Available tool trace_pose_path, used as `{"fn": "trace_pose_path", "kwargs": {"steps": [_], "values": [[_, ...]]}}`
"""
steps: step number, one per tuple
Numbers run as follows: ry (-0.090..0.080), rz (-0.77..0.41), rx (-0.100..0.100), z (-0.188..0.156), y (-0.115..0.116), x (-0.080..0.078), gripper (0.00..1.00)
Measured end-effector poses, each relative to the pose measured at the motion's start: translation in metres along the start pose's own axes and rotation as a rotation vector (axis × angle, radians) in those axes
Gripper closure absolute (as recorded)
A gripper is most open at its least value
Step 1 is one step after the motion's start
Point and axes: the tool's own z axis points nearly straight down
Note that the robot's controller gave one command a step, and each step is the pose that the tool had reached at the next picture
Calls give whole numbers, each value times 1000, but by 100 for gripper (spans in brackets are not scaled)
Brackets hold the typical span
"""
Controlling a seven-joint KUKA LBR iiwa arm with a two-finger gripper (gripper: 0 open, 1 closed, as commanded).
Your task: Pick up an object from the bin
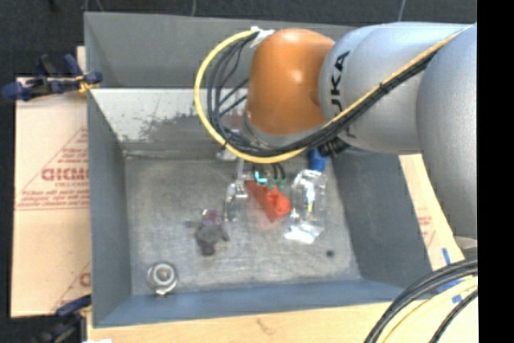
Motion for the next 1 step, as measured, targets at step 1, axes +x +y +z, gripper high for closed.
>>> {"fn": "trace_pose_path", "kwargs": {"steps": [1], "values": [[-14,-539,3,90,6,30,0]]}}
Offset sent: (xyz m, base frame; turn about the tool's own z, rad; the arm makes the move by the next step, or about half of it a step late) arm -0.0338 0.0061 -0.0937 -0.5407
